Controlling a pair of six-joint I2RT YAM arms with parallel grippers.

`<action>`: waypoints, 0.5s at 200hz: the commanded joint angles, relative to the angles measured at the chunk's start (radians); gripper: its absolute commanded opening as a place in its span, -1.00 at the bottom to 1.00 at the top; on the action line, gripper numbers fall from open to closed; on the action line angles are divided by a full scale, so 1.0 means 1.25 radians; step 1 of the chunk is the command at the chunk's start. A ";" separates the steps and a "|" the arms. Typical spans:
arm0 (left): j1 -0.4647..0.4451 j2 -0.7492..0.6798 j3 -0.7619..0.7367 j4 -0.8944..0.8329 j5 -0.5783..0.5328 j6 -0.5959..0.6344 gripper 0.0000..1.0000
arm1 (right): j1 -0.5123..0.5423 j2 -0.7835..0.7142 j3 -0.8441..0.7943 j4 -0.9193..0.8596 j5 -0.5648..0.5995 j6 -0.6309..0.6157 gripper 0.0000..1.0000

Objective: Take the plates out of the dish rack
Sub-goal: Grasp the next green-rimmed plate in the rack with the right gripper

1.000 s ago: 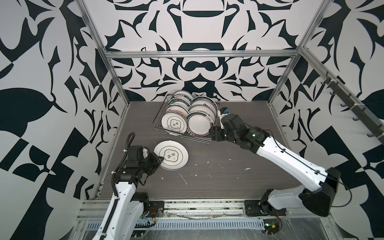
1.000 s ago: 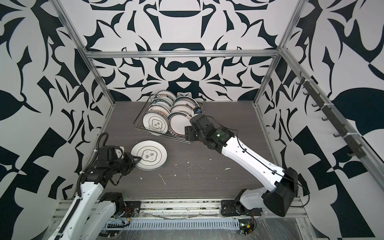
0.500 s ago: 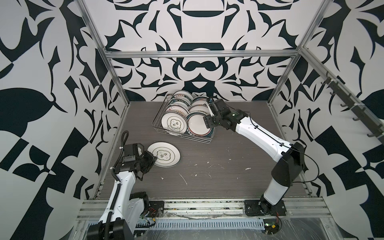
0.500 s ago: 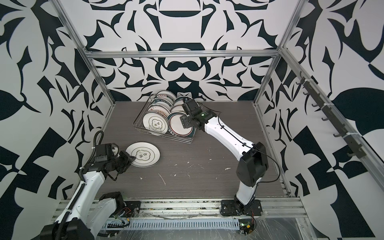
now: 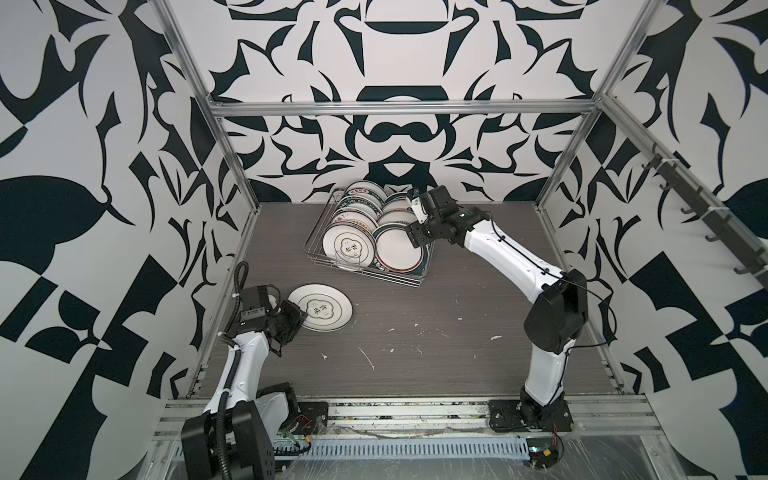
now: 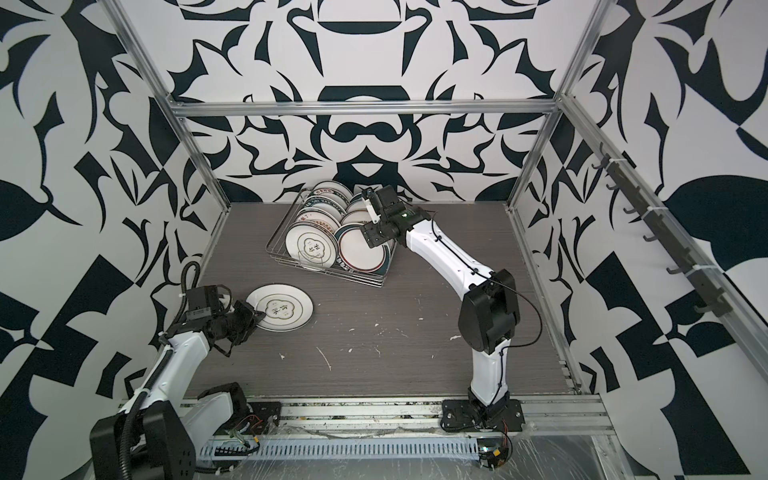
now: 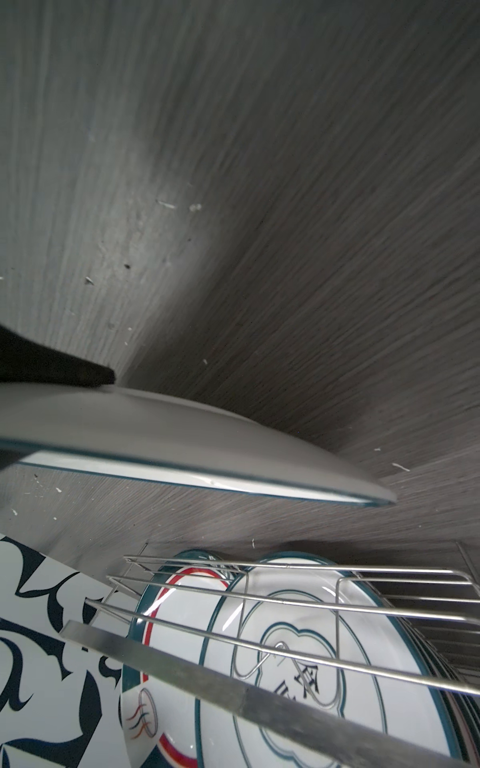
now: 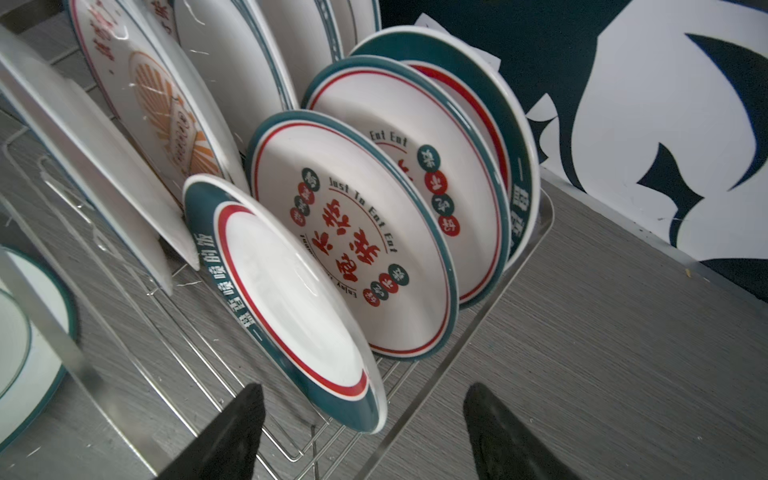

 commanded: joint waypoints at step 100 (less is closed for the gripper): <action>0.028 0.093 -0.035 -0.005 -0.043 0.025 -0.74 | -0.035 0.023 0.060 -0.055 -0.170 -0.090 0.58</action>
